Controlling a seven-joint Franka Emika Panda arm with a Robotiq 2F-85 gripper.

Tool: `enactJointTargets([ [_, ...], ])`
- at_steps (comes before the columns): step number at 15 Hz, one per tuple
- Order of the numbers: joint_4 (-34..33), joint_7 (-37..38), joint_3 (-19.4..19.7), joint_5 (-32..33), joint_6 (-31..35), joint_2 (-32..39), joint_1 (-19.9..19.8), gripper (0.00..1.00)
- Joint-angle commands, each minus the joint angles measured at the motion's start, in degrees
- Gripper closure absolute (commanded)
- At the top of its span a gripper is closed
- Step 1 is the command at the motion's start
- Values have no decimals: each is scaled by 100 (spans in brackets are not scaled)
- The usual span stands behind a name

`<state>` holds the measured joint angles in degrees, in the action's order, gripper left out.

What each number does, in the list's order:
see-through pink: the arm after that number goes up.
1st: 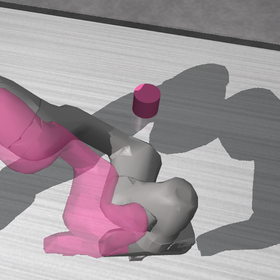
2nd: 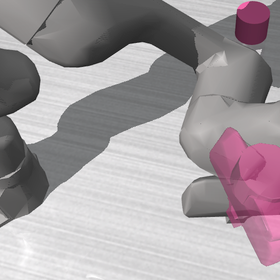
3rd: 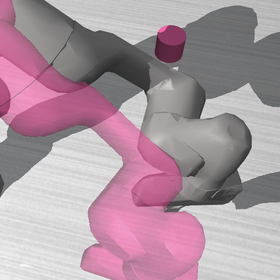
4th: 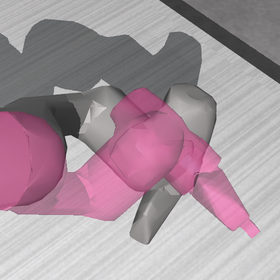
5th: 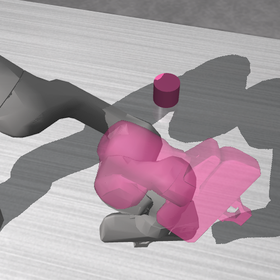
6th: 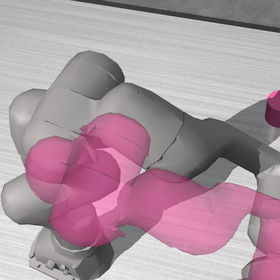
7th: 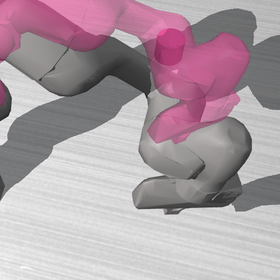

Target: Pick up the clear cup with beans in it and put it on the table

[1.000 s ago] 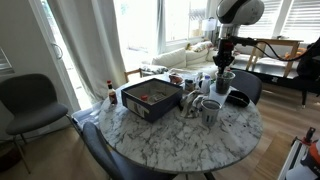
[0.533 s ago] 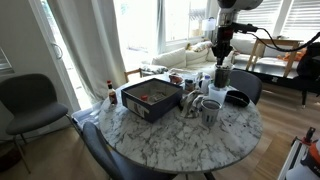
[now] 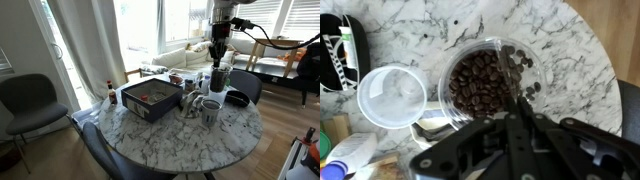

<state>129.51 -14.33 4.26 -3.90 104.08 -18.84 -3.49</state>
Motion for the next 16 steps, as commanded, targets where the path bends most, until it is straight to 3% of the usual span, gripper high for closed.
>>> enactJointTargets([
  [1,498,-286,-170,-138,-46,-496,398,99],
  [9,582,-562,-685,-706,100,-235,1277,99],
  [11,562,-403,-715,-620,4,-296,1234,94],
  [16,545,-443,-761,-684,13,-130,1308,94],
])
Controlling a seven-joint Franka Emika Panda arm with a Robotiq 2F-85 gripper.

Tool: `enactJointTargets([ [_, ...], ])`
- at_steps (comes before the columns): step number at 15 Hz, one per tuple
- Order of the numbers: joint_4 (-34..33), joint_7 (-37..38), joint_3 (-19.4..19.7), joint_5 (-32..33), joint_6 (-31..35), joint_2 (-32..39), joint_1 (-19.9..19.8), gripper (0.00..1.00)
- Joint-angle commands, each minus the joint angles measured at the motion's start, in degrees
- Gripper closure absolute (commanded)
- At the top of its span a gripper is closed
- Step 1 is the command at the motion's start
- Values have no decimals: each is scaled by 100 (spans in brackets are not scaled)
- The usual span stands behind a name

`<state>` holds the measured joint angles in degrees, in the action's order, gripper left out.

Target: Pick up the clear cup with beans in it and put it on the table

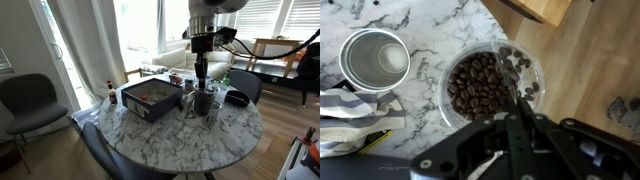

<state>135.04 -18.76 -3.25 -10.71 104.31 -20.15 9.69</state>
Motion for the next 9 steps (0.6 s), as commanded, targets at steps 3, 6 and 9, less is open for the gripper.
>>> enactJointTargets([
  [3,-14,-23,-5,-2,-9,6,-9,99],
  [6,36,65,-29,-85,495,272,-15,99],
  [9,-4,157,-95,-59,1106,692,-6,99],
])
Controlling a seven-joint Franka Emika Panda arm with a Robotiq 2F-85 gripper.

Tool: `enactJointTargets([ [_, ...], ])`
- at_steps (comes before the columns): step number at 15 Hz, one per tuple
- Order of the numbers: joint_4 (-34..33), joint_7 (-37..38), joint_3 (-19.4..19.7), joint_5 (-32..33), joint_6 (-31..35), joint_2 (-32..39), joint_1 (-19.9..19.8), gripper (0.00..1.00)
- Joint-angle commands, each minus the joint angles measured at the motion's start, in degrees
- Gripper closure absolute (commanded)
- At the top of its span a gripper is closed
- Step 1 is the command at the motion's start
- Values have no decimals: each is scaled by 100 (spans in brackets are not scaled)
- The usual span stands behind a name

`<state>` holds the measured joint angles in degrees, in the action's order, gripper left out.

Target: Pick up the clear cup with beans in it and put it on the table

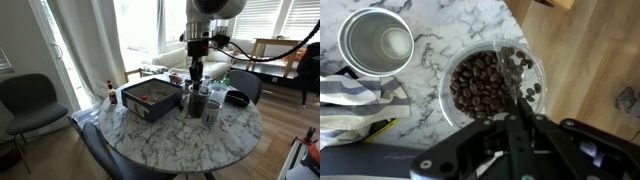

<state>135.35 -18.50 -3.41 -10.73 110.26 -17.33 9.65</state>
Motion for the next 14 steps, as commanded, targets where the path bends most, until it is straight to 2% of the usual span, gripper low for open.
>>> enactJointTargets([
  [1,-53,185,-111,-16,692,553,-7,99],
  [7,-227,553,-319,353,1479,1531,-27,99],
  [14,-479,1313,-393,1014,1988,2168,-42,99],
])
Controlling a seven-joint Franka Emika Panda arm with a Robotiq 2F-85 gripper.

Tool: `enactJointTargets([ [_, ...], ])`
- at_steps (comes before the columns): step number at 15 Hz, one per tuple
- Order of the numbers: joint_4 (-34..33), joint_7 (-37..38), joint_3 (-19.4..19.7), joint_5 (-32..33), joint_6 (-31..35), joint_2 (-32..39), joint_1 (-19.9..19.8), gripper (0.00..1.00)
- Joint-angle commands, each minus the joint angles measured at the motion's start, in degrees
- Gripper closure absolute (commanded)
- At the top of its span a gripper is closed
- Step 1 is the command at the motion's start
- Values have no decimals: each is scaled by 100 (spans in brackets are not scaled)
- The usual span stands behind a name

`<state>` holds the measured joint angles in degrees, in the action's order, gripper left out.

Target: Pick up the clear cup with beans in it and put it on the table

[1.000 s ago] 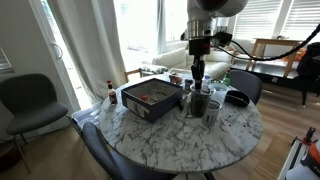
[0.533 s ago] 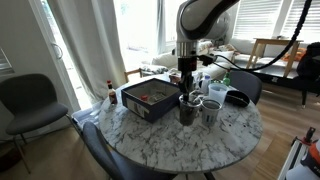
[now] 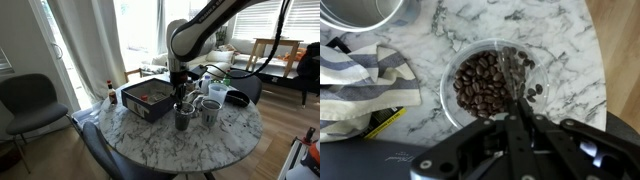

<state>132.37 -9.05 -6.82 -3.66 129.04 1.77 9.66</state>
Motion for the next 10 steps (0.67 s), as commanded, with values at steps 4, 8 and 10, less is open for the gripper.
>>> enactJointTargets([
  [4,-320,719,-32,654,98,465,-31,99],
  [8,-443,915,-25,801,-6,607,-23,99],
  [10,-489,971,-25,829,-62,618,-19,68],
])
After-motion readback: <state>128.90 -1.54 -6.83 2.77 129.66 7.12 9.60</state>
